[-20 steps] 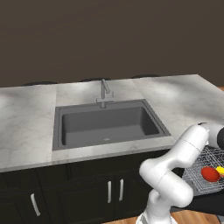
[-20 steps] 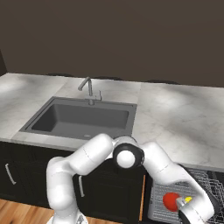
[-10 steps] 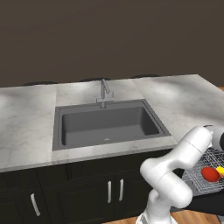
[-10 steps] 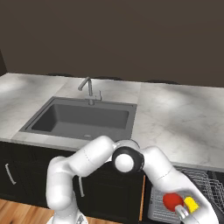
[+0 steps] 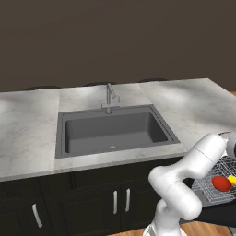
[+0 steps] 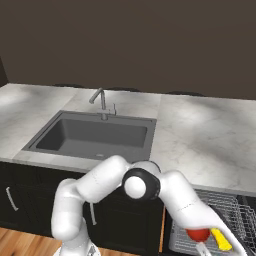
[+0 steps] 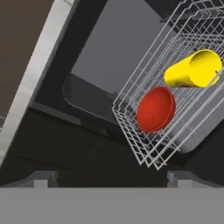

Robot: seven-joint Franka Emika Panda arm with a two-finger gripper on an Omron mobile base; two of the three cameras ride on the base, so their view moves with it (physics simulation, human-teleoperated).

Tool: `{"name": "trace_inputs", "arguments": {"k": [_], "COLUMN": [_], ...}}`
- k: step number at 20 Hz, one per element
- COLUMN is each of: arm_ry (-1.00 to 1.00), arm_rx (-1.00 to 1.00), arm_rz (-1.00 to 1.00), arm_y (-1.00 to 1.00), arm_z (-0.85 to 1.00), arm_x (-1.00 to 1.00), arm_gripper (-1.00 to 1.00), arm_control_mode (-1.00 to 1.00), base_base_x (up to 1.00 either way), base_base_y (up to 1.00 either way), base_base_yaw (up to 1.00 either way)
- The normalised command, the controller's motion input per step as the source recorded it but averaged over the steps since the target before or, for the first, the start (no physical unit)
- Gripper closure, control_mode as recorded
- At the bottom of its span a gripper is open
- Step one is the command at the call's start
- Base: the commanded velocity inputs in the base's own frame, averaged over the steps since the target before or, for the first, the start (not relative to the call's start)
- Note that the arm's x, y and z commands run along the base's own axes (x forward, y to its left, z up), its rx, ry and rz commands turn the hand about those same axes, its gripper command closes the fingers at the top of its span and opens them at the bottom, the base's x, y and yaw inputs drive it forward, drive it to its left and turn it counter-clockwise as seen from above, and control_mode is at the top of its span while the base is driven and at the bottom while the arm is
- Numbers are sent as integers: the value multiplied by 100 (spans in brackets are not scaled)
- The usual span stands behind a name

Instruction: Pick up the cup and bowl from the counter, place them in the dishwasher, and close the dishwasher door.

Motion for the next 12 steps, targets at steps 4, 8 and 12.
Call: {"name": "trace_inputs", "arguments": {"k": [4,8,12], "arm_ry": [-21,-21,-15], "arm_rx": [-8,-6,-5], "arm_rz": [0,0,2], "arm_y": [19,13,11], "arm_z": [58,51,16], "arm_x": [-73,-70,-55], "arm_gripper": [-100,-100,-100], "arm_control_mode": [-100,-100,-100], "base_base_x": [0,0,0], "base_base_y": [0,0,0], "base_base_yaw": [0,0,0]}}
